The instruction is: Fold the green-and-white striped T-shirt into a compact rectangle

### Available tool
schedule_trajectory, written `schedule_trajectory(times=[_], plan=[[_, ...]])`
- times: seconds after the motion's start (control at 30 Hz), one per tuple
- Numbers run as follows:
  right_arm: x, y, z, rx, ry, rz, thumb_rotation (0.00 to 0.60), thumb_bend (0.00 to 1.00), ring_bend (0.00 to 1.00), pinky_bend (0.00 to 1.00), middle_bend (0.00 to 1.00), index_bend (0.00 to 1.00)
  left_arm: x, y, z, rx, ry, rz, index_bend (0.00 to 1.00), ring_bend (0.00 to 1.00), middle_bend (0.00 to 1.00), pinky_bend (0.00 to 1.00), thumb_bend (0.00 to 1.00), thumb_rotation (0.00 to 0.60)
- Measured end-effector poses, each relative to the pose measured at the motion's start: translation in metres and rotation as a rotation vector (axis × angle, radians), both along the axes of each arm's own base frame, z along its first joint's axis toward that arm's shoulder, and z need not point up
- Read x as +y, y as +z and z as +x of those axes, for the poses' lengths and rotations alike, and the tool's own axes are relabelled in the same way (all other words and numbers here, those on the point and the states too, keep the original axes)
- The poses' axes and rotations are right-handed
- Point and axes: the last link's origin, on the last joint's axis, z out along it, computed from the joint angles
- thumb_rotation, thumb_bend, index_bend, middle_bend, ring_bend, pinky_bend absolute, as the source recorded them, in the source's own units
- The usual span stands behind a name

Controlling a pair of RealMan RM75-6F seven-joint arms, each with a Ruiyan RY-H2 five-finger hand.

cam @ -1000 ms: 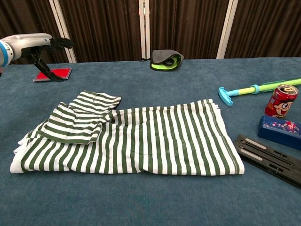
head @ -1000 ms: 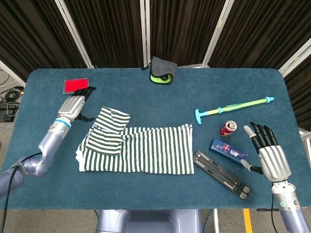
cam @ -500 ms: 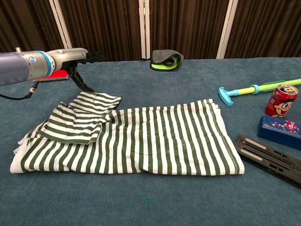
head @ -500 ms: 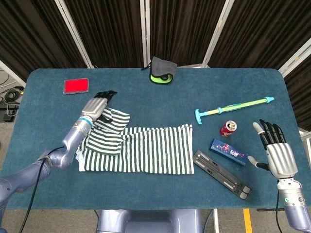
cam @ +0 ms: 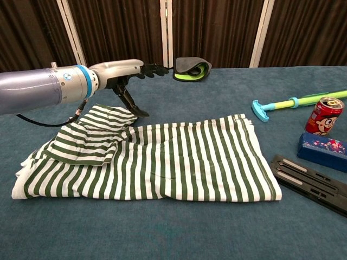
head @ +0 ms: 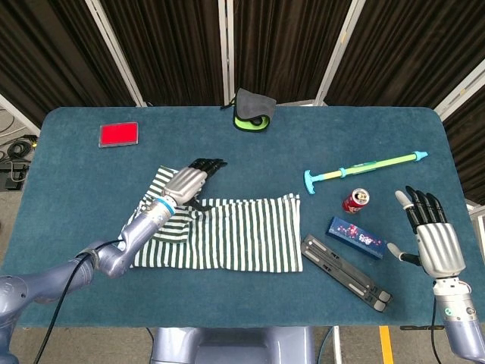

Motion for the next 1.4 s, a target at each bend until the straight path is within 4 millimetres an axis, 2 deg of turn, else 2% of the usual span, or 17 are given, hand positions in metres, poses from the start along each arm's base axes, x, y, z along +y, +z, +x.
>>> schedule_trajectory(times=[0.23, 0.77, 1.4], plan=[[0.000, 0.001, 0.000, -0.003, 0.002, 0.000, 0.600, 0.00, 0.00, 0.00, 0.00, 0.10, -0.010, -0.015, 0.006, 0.013, -0.030, -0.038, 0.00, 0.00, 0.00, 0.00, 0.22, 0.600], [-0.002, 0.003, -0.003, -0.002, -0.011, -0.004, 0.600, 0.00, 0.00, 0.00, 0.00, 0.10, 0.009, -0.037, -0.011, 0.086, 0.041, -0.009, 0.00, 0.00, 0.00, 0.00, 0.22, 0.600], [-0.003, 0.006, -0.006, -0.005, -0.026, -0.014, 0.600, 0.00, 0.00, 0.00, 0.00, 0.11, 0.024, -0.056, -0.019, 0.108, 0.123, 0.001, 0.00, 0.00, 0.00, 0.00, 0.23, 0.600]])
